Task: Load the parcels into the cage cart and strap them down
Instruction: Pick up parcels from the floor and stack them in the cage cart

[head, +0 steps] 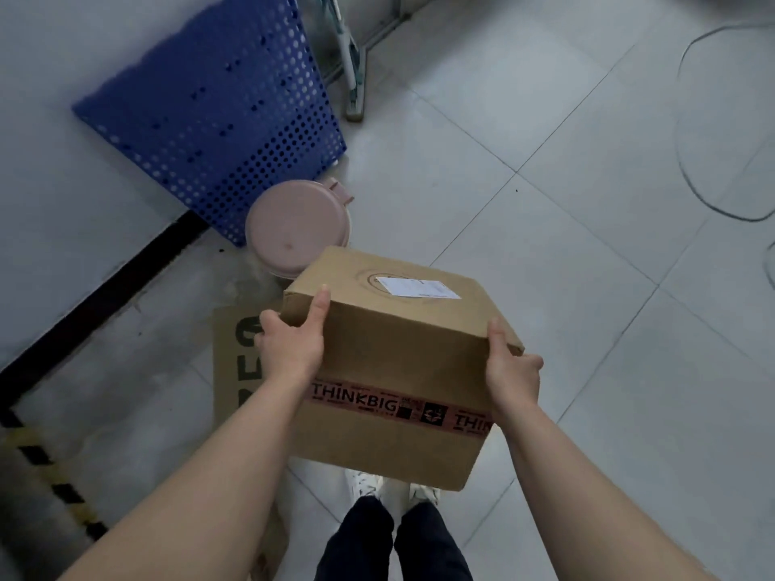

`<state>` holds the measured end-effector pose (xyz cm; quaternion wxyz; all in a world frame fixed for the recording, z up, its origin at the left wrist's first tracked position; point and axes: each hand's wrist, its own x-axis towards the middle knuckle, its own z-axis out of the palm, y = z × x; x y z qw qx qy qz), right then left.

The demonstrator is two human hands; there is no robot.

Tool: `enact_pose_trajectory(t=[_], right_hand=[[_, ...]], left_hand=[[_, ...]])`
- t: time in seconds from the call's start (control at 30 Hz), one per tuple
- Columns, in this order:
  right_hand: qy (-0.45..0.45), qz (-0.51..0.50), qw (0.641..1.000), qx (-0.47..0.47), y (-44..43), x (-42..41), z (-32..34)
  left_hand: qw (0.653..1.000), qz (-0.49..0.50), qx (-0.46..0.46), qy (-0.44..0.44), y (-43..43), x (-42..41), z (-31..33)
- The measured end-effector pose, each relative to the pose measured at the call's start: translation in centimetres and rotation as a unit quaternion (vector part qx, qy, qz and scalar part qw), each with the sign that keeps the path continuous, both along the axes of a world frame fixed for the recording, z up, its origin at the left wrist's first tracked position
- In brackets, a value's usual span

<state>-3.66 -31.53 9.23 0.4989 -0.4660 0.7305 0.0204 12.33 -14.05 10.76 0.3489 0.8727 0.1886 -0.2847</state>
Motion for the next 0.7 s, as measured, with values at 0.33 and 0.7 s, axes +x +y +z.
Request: enact_pose_trajectory(t=[0.33,0.7], right_hand=[[-0.084,0.176,0.979,-0.063,4.6,-2.2,14.5],[-0.198,0.387,0.893,-0.119,10.9,-5.0,26.8]], left_hand=[[0.988,0.135,-0.049,-0.049,8.3,-6.2,14.6],[0.925,0.31,-0.153,-0.157,18.4,-19.3,25.4]])
